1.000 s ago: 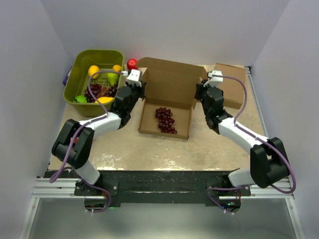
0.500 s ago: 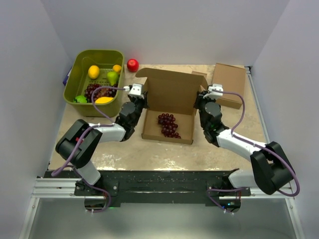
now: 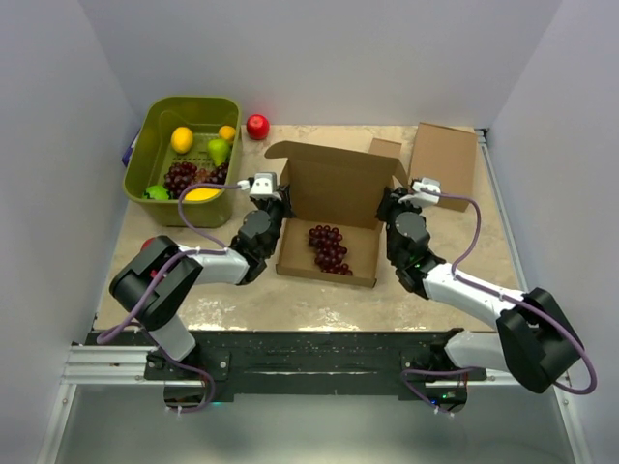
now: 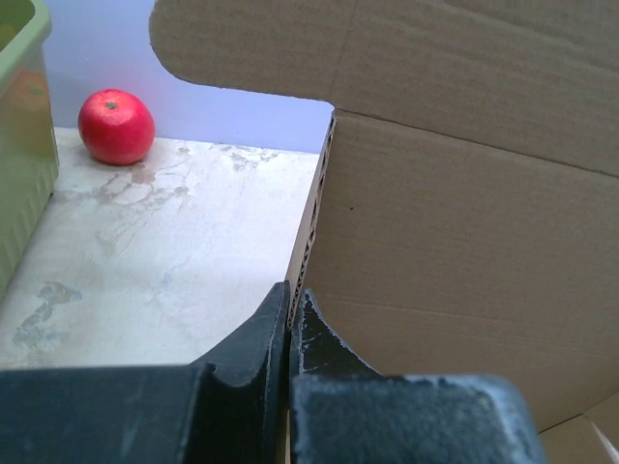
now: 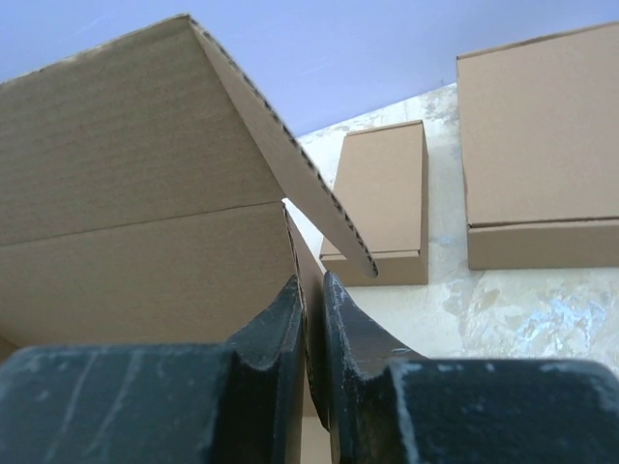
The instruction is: Fold the paper box
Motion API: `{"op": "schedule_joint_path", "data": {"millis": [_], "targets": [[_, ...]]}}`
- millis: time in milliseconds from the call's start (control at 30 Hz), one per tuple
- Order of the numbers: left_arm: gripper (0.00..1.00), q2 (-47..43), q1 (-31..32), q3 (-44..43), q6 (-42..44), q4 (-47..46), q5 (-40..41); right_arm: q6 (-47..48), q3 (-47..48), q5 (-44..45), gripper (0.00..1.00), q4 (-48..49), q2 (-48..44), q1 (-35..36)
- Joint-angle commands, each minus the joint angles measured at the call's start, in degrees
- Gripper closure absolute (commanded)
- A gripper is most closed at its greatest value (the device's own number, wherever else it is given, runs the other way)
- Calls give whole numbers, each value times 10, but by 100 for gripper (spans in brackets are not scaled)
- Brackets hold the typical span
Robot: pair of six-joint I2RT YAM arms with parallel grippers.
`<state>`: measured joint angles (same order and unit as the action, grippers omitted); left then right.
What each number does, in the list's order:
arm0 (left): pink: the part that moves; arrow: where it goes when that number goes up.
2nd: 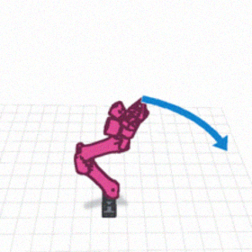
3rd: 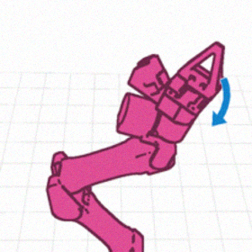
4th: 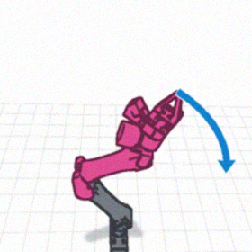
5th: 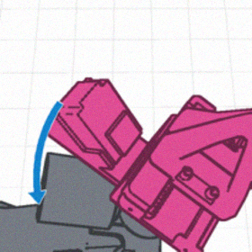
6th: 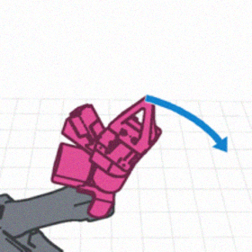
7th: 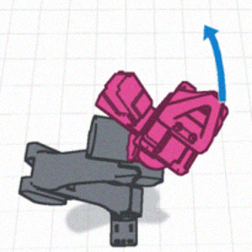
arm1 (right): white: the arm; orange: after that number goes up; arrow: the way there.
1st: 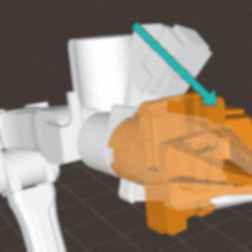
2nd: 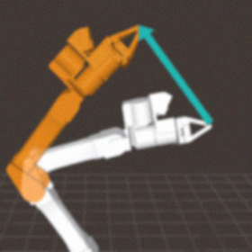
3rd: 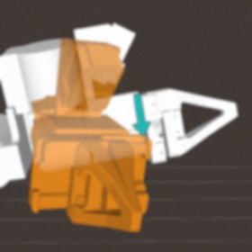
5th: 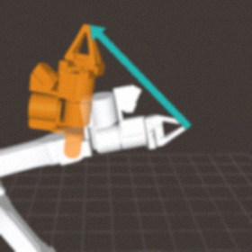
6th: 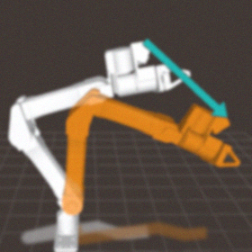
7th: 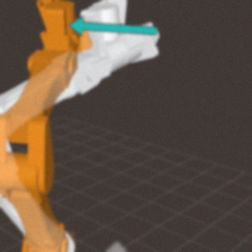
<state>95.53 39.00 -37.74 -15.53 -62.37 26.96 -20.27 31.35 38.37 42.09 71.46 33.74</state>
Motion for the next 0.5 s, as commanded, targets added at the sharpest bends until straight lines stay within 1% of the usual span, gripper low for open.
{"op": "schedule_joint_path", "data": {"millis": [0,300,467], "targets": [[100,19,43,39,-71,83,-25,-65,-26,14,85,-80,5,34],[100,34,70,76,-92,84,-5,-109,-49,36,81,-133,-17,48],[100,41,81,89,-97,86,4,-139,-52,37,75,-183,-27,53]]}}
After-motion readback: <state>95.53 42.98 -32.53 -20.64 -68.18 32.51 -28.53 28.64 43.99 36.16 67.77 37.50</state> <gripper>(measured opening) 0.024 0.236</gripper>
